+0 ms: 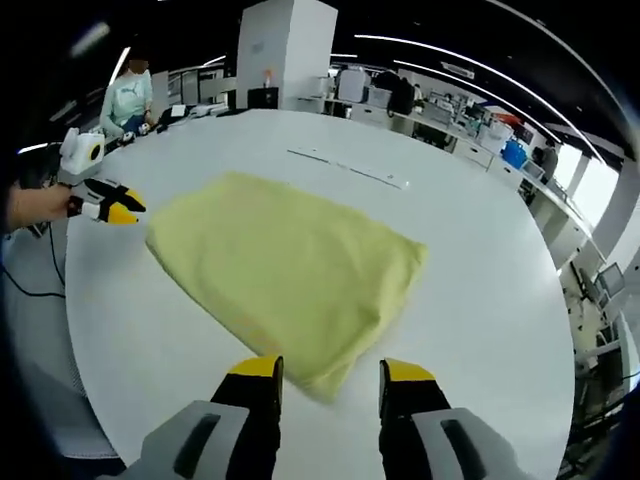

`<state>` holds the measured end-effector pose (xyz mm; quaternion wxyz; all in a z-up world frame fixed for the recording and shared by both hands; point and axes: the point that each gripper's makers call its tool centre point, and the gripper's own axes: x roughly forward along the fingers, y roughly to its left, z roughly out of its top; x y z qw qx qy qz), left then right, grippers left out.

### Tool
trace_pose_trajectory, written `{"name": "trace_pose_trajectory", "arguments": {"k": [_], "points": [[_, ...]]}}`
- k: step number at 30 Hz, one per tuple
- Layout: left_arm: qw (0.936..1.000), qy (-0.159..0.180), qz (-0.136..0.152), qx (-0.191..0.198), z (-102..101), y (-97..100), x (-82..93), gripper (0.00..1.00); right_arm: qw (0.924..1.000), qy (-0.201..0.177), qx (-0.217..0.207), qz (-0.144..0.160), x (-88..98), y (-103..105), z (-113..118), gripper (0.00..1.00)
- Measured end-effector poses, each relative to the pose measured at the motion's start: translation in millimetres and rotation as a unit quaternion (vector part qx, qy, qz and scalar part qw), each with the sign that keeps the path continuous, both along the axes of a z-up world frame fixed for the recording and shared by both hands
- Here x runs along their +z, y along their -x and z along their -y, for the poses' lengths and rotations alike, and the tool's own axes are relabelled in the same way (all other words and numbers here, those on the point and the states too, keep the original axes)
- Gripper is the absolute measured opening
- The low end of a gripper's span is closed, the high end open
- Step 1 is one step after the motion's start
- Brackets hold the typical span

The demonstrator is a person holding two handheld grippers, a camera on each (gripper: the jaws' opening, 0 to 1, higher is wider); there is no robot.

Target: Fold the garment on the visible template until the final outline fits inside the template.

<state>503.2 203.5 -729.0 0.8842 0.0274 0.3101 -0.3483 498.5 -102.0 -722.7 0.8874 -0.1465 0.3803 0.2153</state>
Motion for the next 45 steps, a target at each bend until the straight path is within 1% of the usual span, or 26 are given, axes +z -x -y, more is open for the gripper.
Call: {"name": "trace_pose_trajectory", "arguments": {"k": [2, 5, 6, 7, 10, 13, 14, 15, 17, 18, 19, 21, 23, 26, 29, 32, 35, 37, 42, 45], "points": [[0.9999, 0.011, 0.002, 0.003, 4.9, 1.5, -1.6, 0.08, 1.0000, 0.005, -0.003, 0.002, -2.5, 2.0, -1.8, 0.26], [0.9999, 0.011, 0.007, 0.008, 8.2, 0.9, -5.4, 0.06, 0.9999, 0.013, -0.007, 0.002, -6.9, 5.6, -4.0, 0.21], [0.9997, 0.023, 0.004, 0.008, 11.1, 1.1, -4.9, 0.05, 0.9999, 0.013, -0.010, 0.000, -7.7, 6.5, -4.2, 0.20], [0.9997, 0.024, 0.002, 0.008, 11.6, 1.2, -6.1, 0.04, 0.9998, 0.012, -0.013, 0.000, -8.6, 7.0, -4.4, 0.19], [0.9999, 0.011, 0.002, 0.008, 12.1, -0.7, -13.0, 0.04, 0.9996, 0.009, -0.026, 0.001, -10.6, 6.3, -3.9, 0.17], [0.9998, 0.018, -0.002, 0.010, 12.7, -2.0, -13.6, 0.03, 0.9991, 0.010, -0.040, -0.002, -15.5, 5.7, -0.7, 0.15], [0.9998, 0.019, -0.003, 0.010, 12.9, -2.3, -14.0, 0.03, 0.9990, 0.009, -0.045, -0.002, -16.4, 5.4, 0.1, 0.14], [0.9997, 0.020, -0.005, 0.011, 12.7, -2.6, -14.5, 0.03, 0.9983, 0.003, -0.058, -0.002, -17.6, 4.4, 1.6, 0.13], [0.9989, 0.043, -0.014, 0.016, 15.6, -2.5, -13.3, 0.04, 0.9976, -0.006, -0.068, -0.007, -20.0, 5.4, 1.1, 0.12], [0.9979, 0.058, -0.025, 0.018, 18.1, -1.3, -13.7, 0.04, 0.9971, -0.013, -0.075, -0.009, -21.1, 5.8, 0.2, 0.11], [0.9978, 0.057, -0.028, 0.019, 17.1, -1.6, -15.6, 0.05, 0.9968, -0.016, -0.078, -0.007, -21.3, 5.5, -0.1, 0.11], [0.9983, 0.050, -0.025, 0.018, 16.9, -2.3, -17.8, 0.04, 0.9961, -0.018, -0.086, -0.007, -22.7, 4.9, 0.2, 0.10], [0.9980, 0.053, -0.027, 0.022, 17.6, -3.6, -18.8, 0.04, 0.9955, -0.020, -0.092, -0.006, -24.2, 3.8, 0.5, 0.10], [0.9979, 0.057, -0.026, 0.020, 21.7, -4.6, -18.1, 0.00, 0.9954, -0.016, -0.094, -0.007, -26.6, 3.9, 0.6, 0.09], [0.9985, 0.048, -0.026, 0.012, 23.4, -3.8, -19.1, 0.00, 0.9953, -0.013, -0.095, -0.005, -26.2, 3.9, 1.8, 0.06], [0.9980, 0.052, -0.032, 0.015, 22.3, -4.2, -19.4, 0.00, 0.9949, -0.015, -0.100, -0.004, -25.6, 4.3, 2.1, 0.04], [0.9984, 0.046, -0.030, 0.014, 20.5, -3.0, -18.7, 0.00, 0.9948, -0.015, -0.101, -0.006, -25.4, 5.5, 3.1, 0.00], [0.9987, 0.040, -0.027, 0.012, 18.5, -1.3, -17.5, 0.00, 0.9952, -0.014, -0.097, -0.004, -24.7, 6.3, 3.6, 0.00], [0.9988, 0.040, -0.028, 0.011, 12.8, 1.3, -15.5, 0.00, 0.9962, -0.008, -0.086, -0.003, -22.3, 7.3, 4.8, 0.00], [0.9983, 0.047, -0.031, 0.015, 9.6, 2.3, -14.1, 0.00, 0.9969, 0.003, -0.078, -0.003, -21.5, 8.2, 6.4, 0.00]]}}
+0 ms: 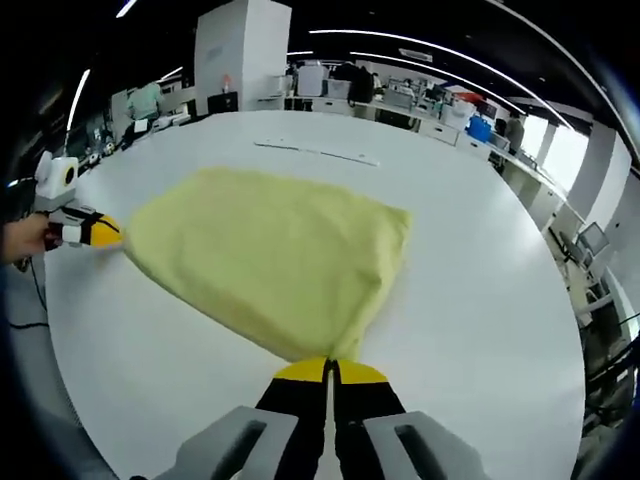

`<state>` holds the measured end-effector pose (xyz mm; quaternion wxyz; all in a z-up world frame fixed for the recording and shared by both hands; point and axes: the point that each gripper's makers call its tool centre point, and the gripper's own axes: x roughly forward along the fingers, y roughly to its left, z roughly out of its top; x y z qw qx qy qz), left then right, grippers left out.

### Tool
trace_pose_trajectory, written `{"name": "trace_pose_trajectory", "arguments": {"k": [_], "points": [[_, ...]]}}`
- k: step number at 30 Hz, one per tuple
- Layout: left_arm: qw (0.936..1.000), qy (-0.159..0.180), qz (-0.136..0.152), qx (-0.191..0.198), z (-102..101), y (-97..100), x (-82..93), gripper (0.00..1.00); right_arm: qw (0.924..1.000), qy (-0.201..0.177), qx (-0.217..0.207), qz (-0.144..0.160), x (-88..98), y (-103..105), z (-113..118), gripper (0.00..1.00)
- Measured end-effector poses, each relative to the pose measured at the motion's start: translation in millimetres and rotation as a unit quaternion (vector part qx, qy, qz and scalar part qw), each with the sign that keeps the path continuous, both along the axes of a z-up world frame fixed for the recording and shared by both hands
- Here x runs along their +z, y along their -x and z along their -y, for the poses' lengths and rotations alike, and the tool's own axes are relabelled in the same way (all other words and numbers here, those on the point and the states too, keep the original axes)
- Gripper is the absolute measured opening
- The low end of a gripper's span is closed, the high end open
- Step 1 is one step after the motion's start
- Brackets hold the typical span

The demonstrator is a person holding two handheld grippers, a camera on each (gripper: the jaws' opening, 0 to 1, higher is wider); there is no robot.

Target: Fold the garment on the visible template until the final outline fits inside the template.

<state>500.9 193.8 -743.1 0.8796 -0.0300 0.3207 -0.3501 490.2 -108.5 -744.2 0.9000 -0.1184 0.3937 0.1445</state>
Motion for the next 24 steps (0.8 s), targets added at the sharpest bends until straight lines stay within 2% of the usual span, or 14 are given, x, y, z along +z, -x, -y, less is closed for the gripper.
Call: {"name": "trace_pose_trajectory", "arguments": {"k": [7, 12, 19, 22, 24], "points": [[0.9998, -0.018, 0.005, -0.003, -7.9, 1.1, 0.3, 0.00, 0.9998, 0.019, 0.006, 0.006, 5.0, 0.1, 7.6, 0.00], [0.9996, -0.027, 0.005, 0.000, -15.6, 2.2, 0.2, 0.00, 0.9983, 0.053, 0.019, 0.012, 9.0, 0.0, 23.8, 0.00], [0.9990, -0.041, 0.005, 0.016, -31.6, 2.6, -1.0, 0.00, 0.9982, 0.052, 0.023, 0.016, 11.9, -4.2, 33.9, 0.00], [0.9991, -0.034, 0.001, 0.027, -34.2, 2.6, -0.6, 0.00, 0.9991, 0.033, 0.017, 0.019, 12.4, -6.0, 35.1, 0.00], [0.9979, -0.058, 0.006, 0.029, -40.3, 1.3, -3.2, 0.00, 0.9992, 0.033, 0.016, 0.014, 8.2, -5.1, 37.7, 0.00]]}}
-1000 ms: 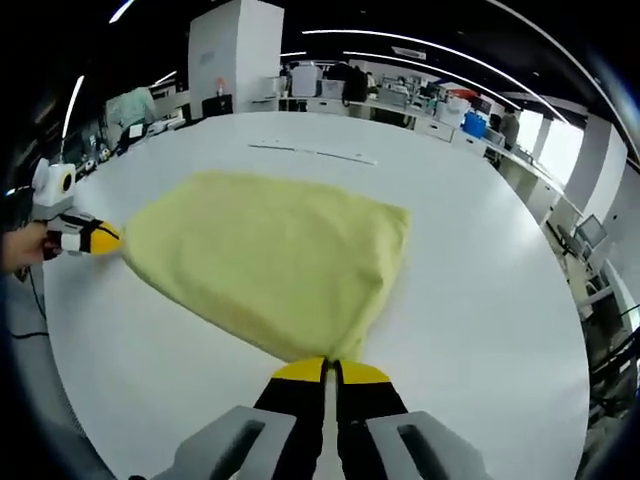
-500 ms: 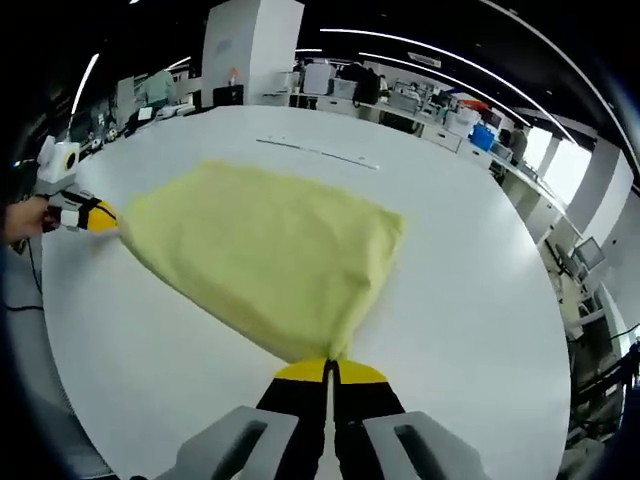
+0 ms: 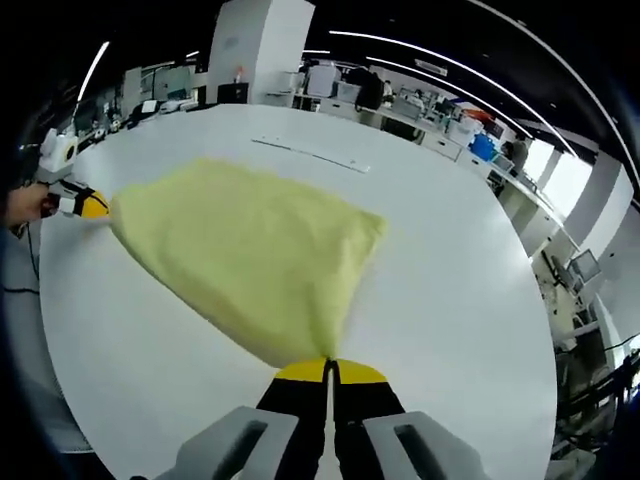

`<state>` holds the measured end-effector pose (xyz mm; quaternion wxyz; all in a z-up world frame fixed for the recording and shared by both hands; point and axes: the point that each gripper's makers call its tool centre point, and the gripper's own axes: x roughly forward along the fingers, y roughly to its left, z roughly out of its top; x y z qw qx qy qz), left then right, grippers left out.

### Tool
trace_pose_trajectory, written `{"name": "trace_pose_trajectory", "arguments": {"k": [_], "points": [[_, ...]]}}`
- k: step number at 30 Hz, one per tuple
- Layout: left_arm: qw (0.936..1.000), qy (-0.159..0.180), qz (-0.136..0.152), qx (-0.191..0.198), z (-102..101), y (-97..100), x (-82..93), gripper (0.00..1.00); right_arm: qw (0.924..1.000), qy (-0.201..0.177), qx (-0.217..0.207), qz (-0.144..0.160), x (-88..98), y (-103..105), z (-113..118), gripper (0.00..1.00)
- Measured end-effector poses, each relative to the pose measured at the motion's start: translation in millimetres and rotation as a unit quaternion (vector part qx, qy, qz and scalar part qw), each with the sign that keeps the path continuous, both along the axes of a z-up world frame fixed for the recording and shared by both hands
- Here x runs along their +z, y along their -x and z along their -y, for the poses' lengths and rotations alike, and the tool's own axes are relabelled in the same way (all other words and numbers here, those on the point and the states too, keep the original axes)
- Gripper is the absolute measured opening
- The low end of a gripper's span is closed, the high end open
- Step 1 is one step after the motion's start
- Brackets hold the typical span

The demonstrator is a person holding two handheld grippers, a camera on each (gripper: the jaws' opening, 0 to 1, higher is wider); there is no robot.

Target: Fold the garment on the visible template until the final outline fits inside the template.

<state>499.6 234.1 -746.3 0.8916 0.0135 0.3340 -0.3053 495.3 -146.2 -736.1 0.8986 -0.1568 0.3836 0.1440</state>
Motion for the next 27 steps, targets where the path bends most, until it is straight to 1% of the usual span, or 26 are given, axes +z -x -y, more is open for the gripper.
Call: {"name": "trace_pose_trajectory", "arguments": {"k": [1, 2, 3, 5, 8, 10, 11, 12, 13, 14, 16, 17, 18, 21, 24, 26, 27], "points": [[1.0000, 0.006, -0.002, 0.003, -0.1, 0.1, 0.2, 0.00, 1.0000, -0.001, 0.002, -0.002, -1.4, 0.7, 0.5, 0.00], [0.9998, 0.019, -0.007, 0.008, 0.7, 1.0, 1.3, 0.00, 0.9999, -0.010, -0.005, -0.001, -1.8, 1.1, 0.2, 0.00], [0.9997, 0.023, -0.007, 0.010, 0.6, 1.2, 1.9, 0.00, 0.9999, -0.015, -0.002, -0.004, -2.3, 1.9, -1.9, 0.00], [0.9999, 0.014, -0.006, 0.006, 0.7, 2.4, 0.5, 0.00, 0.9999, -0.016, 0.002, -0.006, -3.2, 3.1, -3.8, 0.00], [0.9998, 0.017, -0.009, -0.002, 5.1, 4.6, 0.7, 0.00, 0.9999, -0.013, 0.009, -0.005, -3.2, 3.7, -5.0, 0.00], [0.9998, 0.012, -0.010, -0.011, 8.2, 5.7, -0.1, 0.00, 0.9997, -0.020, -0.001, -0.014, -5.1, 6.1, -4.6, 0.01], [0.9997, 0.015, -0.013, -0.016, 10.8, 6.7, -0.7, 0.00, 0.9994, -0.027, -0.010, -0.020, -6.7, 7.4, -3.8, 0.04], [0.9996, 0.016, -0.015, -0.017, 11.6, 7.0, -1.0, 0.01, 0.9986, -0.041, -0.024, -0.025, -8.2, 8.8, -3.7, 0.07], [0.9996, 0.017, -0.016, -0.018, 13.1, 7.2, -1.6, 0.07, 0.9979, -0.051, -0.028, -0.029, -9.4, 9.7, -4.6, 0.09], [0.9995, 0.015, -0.018, -0.019, 15.2, 7.6, -3.1, 0.11, 0.9974, -0.058, -0.034, -0.024, -9.7, 8.7, -4.7, 0.11], [0.9994, 0.011, -0.018, -0.026, 18.5, 8.3, -4.4, 0.13, 0.9965, -0.066, -0.044, -0.026, -12.7, 8.1, -4.3, 0.09], [0.9993, 0.013, -0.019, -0.027, 19.8, 8.2, -4.7, 0.13, 0.9954, -0.074, -0.056, -0.025, -14.2, 7.0, -3.8, 0.08], [0.9992, 0.018, -0.020, -0.029, 22.2, 7.6, -4.9, 0.12, 0.9950, -0.077, -0.059, -0.024, -15.0, 6.0, -3.8, 0.07], [0.9989, 0.022, -0.019, -0.036, 28.3, 6.7, -5.1, 0.10, 0.9910, -0.108, -0.077, -0.022, -17.0, 2.9, -8.1, 0.05], [0.9988, 0.024, -0.021, -0.037, 30.8, 5.8, -6.2, 0.07, 0.9897, -0.112, -0.085, -0.023, -20.5, 1.7, -7.7, 0.04], [0.9987, 0.025, -0.020, -0.040, 32.0, 5.5, -6.1, 0.03, 0.9871, -0.123, -0.101, -0.018, -21.3, -0.2, -6.0, 0.00], [0.9986, 0.026, -0.020, -0.041, 32.2, 5.3, -6.1, 0.02, 0.9866, -0.127, -0.101, -0.017, -21.2, -0.5, -6.1, 0.00]]}}
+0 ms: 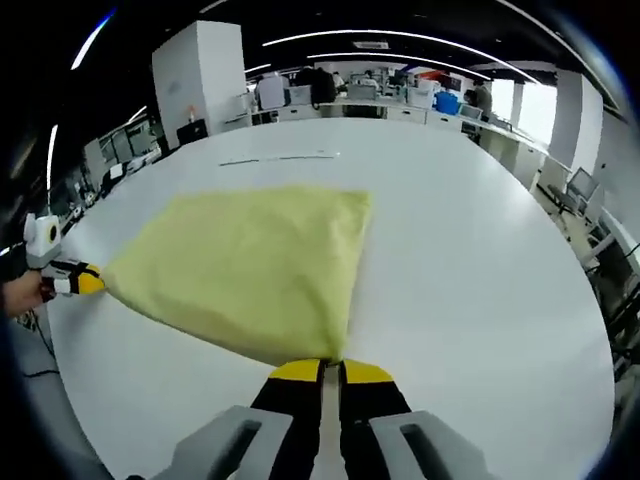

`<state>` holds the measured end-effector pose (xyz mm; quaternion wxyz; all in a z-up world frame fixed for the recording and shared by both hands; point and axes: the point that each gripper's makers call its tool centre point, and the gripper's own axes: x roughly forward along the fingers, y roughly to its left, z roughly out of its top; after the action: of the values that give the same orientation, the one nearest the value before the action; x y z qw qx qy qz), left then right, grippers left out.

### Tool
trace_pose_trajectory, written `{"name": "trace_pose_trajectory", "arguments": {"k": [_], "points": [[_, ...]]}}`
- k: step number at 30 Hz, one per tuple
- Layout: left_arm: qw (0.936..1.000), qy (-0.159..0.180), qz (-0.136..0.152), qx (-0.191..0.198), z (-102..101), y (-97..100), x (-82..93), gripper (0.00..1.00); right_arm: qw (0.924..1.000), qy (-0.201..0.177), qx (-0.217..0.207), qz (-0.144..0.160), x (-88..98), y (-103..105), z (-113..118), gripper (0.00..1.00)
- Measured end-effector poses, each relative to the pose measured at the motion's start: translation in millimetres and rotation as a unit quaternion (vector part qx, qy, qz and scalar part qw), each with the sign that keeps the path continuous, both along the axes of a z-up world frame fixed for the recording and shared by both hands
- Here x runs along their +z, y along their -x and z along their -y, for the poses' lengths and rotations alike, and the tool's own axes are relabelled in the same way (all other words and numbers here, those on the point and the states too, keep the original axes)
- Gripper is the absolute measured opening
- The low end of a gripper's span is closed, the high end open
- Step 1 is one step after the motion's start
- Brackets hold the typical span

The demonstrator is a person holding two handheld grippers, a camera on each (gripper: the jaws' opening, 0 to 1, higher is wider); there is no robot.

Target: Fold the garment on the visible template until the final outline fits inside the template.

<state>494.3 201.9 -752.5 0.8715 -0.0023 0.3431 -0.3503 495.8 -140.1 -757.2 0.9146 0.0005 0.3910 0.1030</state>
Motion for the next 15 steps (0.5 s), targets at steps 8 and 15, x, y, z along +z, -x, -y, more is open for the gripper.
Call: {"name": "trace_pose_trajectory", "arguments": {"k": [8, 15], "points": [[0.9998, -0.015, 0.009, 0.005, -6.7, -5.2, 1.7, 0.00, 0.9983, 0.042, 0.040, 0.010, 4.4, 1.8, 6.8, 0.00], [0.9999, -0.004, 0.009, 0.014, -10.0, -6.9, 5.5, 0.00, 0.9917, 0.085, 0.096, 0.011, 8.9, 6.7, 13.5, 0.00]]}}
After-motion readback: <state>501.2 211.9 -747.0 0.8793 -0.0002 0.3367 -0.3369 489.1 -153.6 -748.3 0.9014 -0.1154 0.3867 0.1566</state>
